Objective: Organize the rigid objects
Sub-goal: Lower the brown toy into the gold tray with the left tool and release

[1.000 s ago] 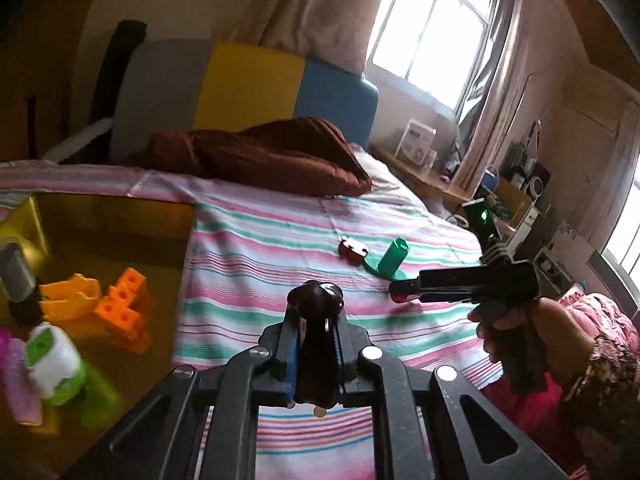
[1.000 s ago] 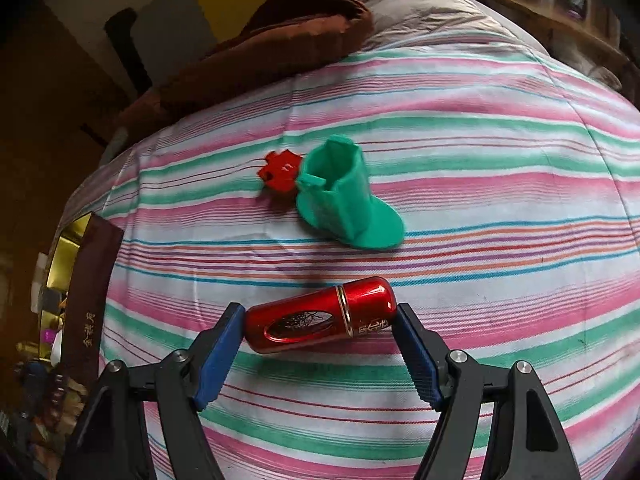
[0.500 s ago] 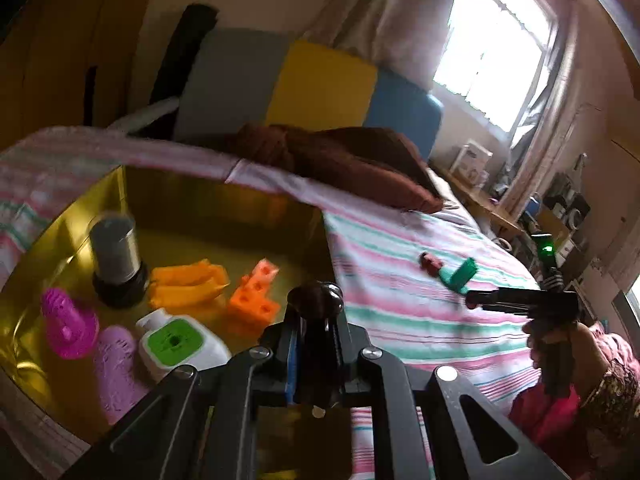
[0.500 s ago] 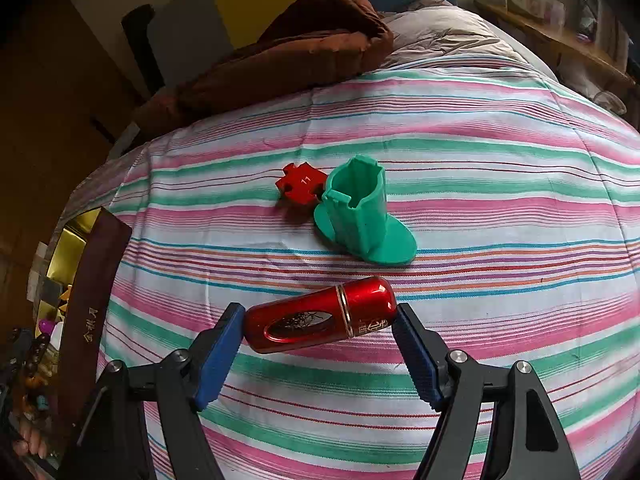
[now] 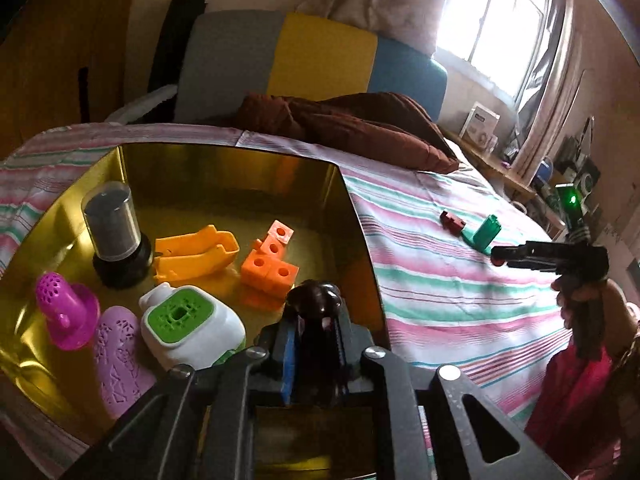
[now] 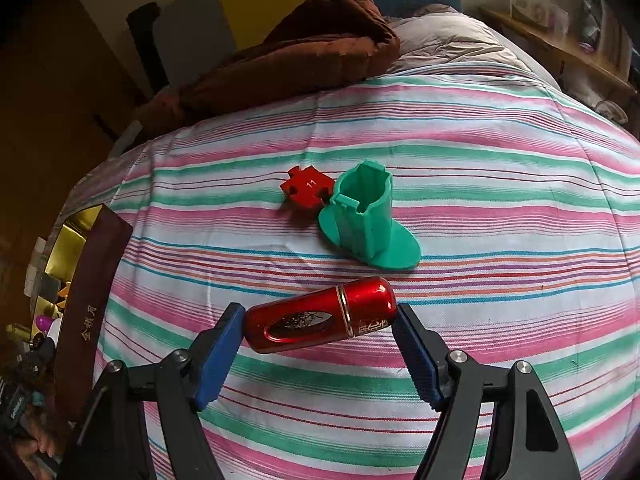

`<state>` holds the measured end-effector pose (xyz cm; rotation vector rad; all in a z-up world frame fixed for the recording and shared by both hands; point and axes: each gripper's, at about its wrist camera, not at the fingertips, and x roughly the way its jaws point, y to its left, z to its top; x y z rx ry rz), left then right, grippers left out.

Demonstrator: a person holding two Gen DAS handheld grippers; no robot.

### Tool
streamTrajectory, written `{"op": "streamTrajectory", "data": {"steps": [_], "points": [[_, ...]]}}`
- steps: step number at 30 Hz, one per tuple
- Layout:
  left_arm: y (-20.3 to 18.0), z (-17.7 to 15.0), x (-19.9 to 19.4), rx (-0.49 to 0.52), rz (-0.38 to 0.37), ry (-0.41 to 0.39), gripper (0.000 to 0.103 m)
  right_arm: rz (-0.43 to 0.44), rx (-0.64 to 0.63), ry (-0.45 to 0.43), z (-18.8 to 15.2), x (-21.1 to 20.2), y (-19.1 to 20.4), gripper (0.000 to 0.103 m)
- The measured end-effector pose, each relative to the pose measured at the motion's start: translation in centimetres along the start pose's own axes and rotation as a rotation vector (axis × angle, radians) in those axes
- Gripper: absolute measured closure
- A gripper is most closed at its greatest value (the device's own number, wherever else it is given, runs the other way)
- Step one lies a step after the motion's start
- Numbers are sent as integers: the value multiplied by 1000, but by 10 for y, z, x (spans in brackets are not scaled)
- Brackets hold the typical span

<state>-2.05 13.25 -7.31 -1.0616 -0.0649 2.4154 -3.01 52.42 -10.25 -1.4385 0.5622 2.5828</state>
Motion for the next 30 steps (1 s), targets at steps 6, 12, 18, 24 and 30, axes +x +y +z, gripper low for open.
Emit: {"op": "streamTrajectory", "data": {"steps": [6, 12, 18, 24, 30], "points": [[-1, -2, -12, 15, -24, -24, 73, 0, 3, -4, 1, -1, 0, 28], [-5, -9, -26, 53, 8, -65, 72, 7, -3, -12, 1, -3, 2, 28], [-7, -13, -37, 56, 22, -113, 62, 2, -50, -39, 2, -7, 12, 28], [-4, -12, -38, 26, 39, -112, 60, -21, -97, -60, 1, -9, 21, 28], [-4, -17, -43, 26, 45, -120, 60, 5, -169, -127, -1, -18, 36, 28]]}}
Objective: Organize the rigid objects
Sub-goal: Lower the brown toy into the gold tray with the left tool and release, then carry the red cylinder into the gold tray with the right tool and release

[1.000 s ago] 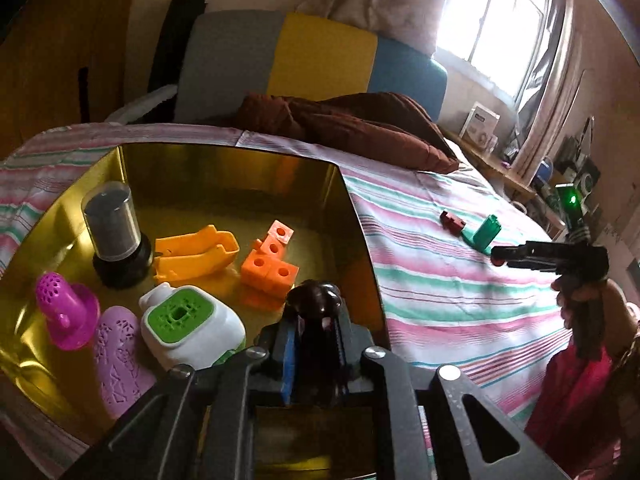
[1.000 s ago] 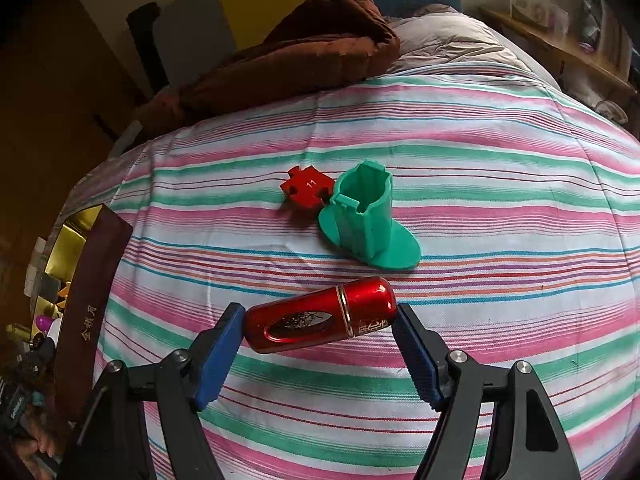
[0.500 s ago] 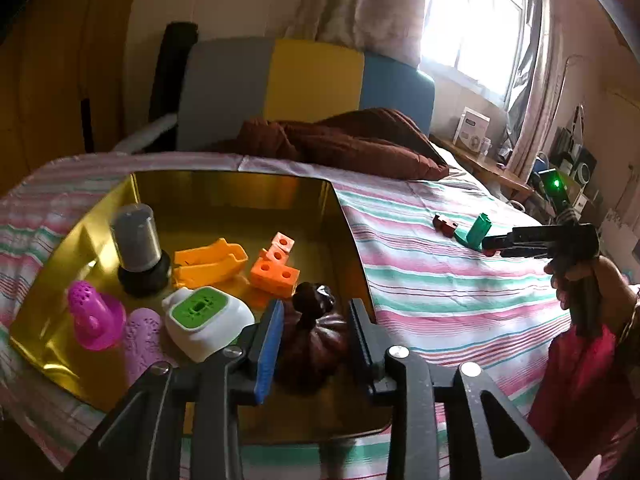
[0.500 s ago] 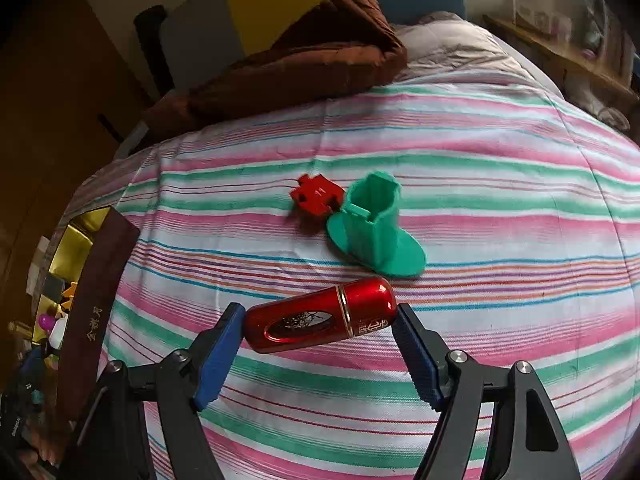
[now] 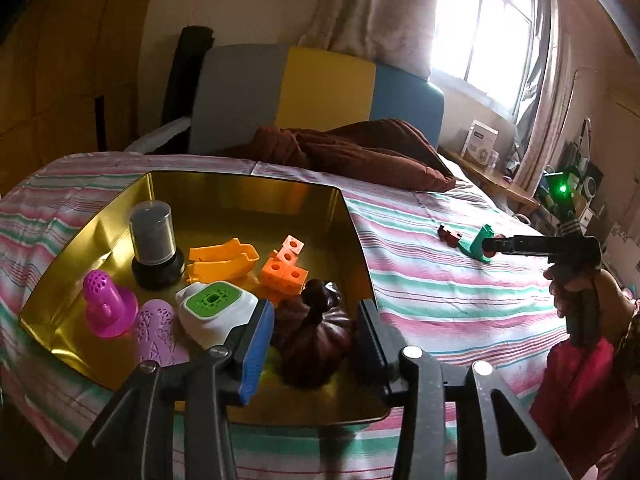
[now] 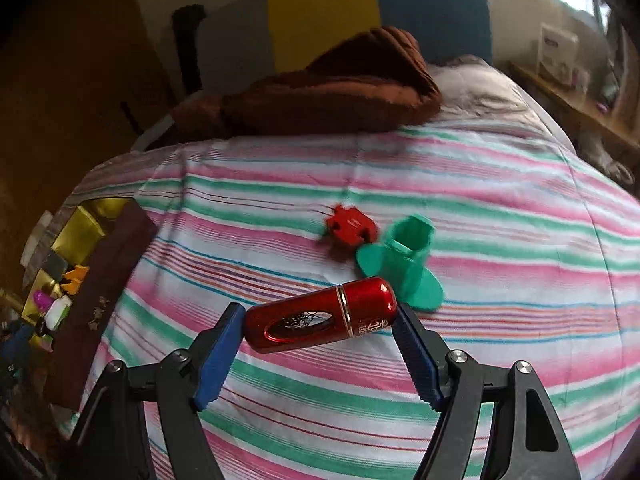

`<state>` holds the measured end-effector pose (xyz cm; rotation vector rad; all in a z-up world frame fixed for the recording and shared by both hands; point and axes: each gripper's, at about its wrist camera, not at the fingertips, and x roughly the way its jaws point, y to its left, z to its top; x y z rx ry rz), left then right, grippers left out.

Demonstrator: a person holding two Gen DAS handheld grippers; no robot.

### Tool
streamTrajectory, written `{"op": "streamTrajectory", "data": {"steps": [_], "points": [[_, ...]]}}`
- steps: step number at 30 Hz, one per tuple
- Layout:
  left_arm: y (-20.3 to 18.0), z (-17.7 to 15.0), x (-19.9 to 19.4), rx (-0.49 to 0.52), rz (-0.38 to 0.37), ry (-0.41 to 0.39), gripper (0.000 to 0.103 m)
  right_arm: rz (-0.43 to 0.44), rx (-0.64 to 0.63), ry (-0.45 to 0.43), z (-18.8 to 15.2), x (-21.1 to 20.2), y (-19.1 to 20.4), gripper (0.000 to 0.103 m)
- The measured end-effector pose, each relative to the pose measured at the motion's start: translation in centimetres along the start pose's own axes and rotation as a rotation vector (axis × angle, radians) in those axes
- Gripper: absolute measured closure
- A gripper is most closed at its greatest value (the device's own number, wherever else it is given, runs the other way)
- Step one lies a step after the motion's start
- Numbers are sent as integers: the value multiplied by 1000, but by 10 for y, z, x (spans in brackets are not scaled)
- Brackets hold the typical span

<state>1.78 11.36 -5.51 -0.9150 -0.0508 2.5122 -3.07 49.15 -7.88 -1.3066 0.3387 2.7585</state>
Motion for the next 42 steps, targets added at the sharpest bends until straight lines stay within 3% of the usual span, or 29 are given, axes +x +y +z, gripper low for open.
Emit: {"op": "streamTrajectory", "data": {"steps": [7, 13, 21, 29, 36, 42], "points": [[1, -5, -11, 33, -12, -20, 60, 34, -87, 81, -1, 12, 40, 28], [4, -8, -17, 39, -21, -35, 60, 144, -87, 80, 8, 11, 91, 28], [13, -9, -19, 22, 17, -38, 60, 294, -166, 43, 25, 11, 188, 28], [27, -7, -21, -18, 47, -39, 59, 271, -240, 104, 35, 49, 255, 28], [35, -4, -22, -43, 47, -44, 59, 229, -192, 180, 46, 91, 263, 28], [40, -4, -22, -58, 42, -38, 59, 166, -234, 224, 53, 115, 274, 28]]}}
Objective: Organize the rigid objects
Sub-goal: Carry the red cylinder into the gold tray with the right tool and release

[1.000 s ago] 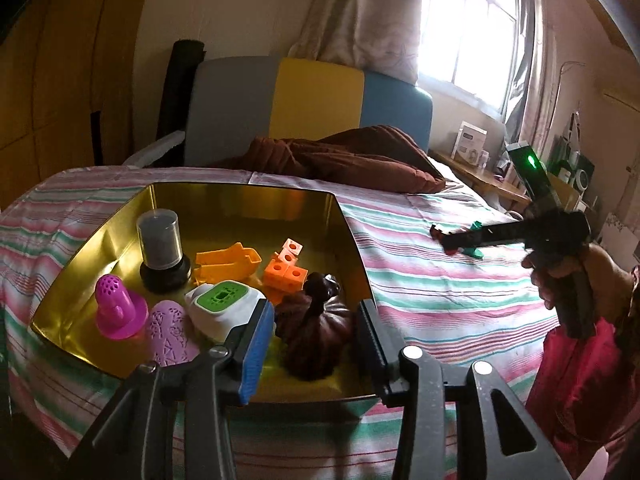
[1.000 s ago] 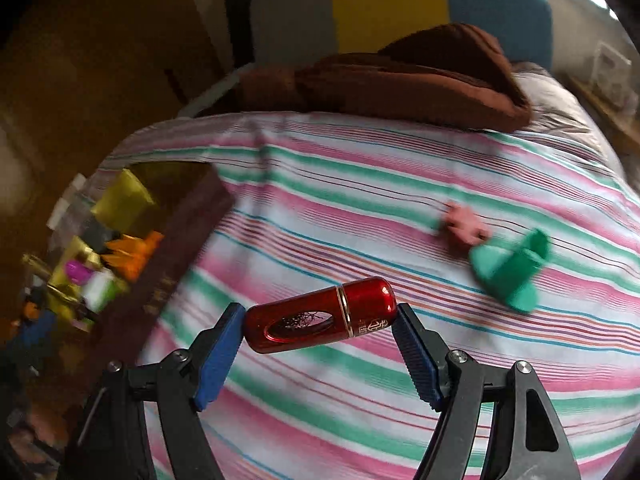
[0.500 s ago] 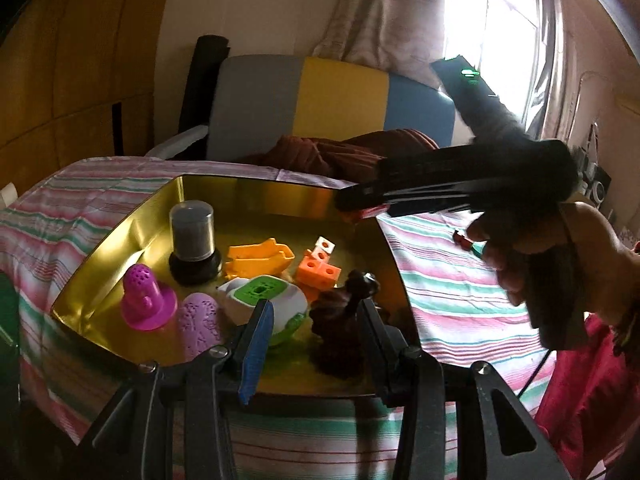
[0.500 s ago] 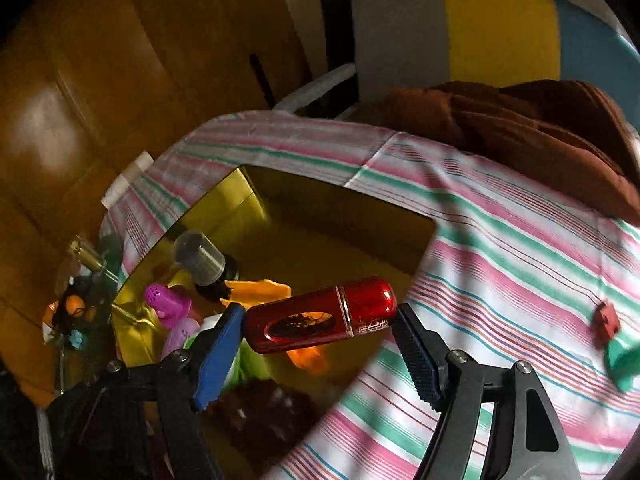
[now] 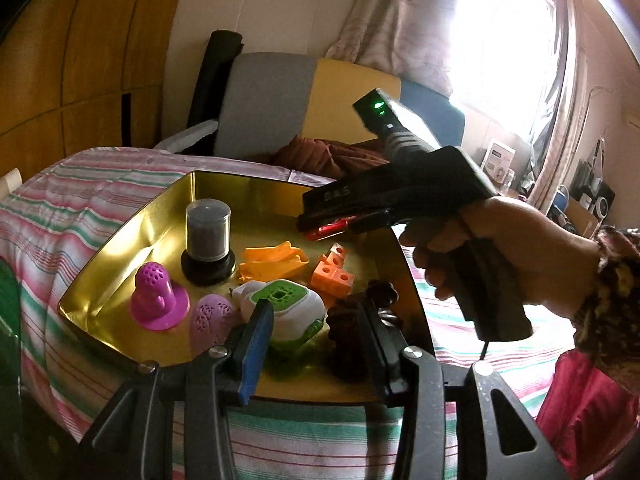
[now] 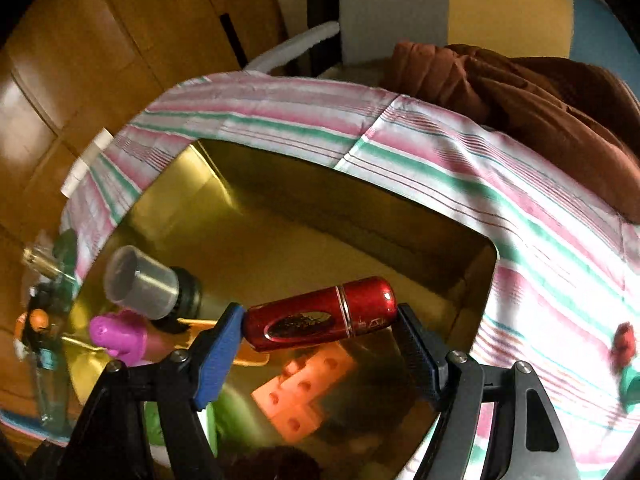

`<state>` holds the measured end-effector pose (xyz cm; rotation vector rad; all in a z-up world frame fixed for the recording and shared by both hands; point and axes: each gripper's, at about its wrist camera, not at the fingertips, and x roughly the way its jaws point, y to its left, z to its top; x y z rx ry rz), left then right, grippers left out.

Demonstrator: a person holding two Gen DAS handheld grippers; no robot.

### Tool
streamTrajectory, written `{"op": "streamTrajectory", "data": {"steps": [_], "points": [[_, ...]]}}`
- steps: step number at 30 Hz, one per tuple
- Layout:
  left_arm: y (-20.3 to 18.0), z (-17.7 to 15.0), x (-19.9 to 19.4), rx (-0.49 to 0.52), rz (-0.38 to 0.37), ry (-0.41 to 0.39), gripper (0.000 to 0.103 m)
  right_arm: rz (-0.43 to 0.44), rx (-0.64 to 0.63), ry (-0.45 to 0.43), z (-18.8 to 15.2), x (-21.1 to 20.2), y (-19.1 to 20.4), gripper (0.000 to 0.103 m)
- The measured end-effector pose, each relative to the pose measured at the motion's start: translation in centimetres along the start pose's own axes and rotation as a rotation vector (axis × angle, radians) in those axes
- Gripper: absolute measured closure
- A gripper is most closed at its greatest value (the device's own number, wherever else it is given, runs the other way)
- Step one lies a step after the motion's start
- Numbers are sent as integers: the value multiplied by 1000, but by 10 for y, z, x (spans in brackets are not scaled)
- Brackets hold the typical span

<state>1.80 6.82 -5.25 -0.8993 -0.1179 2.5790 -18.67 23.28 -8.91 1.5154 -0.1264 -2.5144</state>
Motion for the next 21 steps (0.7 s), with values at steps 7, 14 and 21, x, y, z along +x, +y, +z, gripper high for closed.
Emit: {"op": "streamTrajectory", "data": {"steps": [7, 14, 21], "points": [[7, 1, 3, -20, 5, 5, 59, -77, -30, 19, 11, 15, 1, 27], [9, 1, 3, -33, 7, 11, 59, -59, 26, -43, 9, 3, -6, 18], [4, 1, 0, -17, 4, 5, 59, -43, 50, -127, 2, -22, -11, 15]]}}
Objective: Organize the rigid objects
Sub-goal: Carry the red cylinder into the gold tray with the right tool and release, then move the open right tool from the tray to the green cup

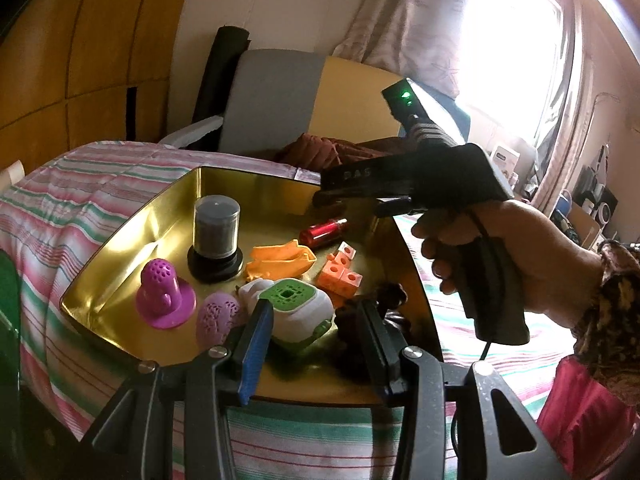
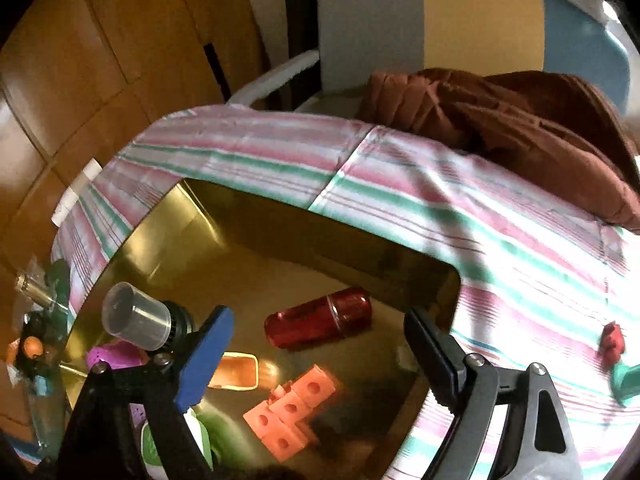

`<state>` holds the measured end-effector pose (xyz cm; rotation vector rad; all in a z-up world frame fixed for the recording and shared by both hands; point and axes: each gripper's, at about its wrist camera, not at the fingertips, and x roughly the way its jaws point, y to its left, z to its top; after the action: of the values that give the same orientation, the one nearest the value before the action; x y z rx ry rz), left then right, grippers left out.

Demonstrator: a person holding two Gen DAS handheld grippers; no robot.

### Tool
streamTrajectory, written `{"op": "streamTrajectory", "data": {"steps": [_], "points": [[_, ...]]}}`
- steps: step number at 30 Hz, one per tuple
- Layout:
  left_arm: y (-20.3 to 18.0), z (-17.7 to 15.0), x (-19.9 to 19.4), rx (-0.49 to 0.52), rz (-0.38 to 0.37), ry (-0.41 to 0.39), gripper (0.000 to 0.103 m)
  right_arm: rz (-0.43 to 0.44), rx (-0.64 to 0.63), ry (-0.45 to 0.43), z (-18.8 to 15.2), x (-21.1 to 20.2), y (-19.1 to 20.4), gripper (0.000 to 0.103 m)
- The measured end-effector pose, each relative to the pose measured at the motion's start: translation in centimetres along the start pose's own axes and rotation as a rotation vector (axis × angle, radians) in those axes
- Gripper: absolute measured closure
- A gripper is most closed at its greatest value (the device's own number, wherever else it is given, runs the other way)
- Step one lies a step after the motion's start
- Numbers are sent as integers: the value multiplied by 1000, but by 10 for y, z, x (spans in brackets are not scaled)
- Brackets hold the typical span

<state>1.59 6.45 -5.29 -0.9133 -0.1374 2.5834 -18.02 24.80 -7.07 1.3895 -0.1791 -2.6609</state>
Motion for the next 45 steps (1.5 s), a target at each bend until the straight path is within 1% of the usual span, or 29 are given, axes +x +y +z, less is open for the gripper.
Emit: {"op": "streamTrajectory", "data": {"steps": [8, 15, 19, 23, 27, 30, 38, 41, 45], "points": [[-6, 0, -2, 17, -8, -4, 59, 16, 36, -45, -18, -30, -9, 15], [-13, -3, -5, 38, -11, -5, 59, 28, 65, -57, -40, -52, -24, 15], [-17, -4, -5, 55, -14, -8, 59, 12, 72, -67, -51, -63, -34, 15], [-23, -6, -6, 70, -20, -9, 59, -23, 67, -66, -64, -72, -47, 15], [-29, -8, -8, 90, -28, -14, 59, -60, 71, -32, -80, -74, -60, 15], [-35, -9, -10, 109, -35, -16, 59, -98, 86, 22, -94, -71, -74, 15], [-53, -18, -14, 169, -57, -9, 59, -141, 156, 118, -126, -71, -119, 15], [-59, -20, -16, 185, -65, -5, 59, -160, 168, 151, -132, -74, -134, 15], [-67, -23, -18, 197, -95, 3, 59, -218, 176, 171, -140, -83, -160, 15]]}}
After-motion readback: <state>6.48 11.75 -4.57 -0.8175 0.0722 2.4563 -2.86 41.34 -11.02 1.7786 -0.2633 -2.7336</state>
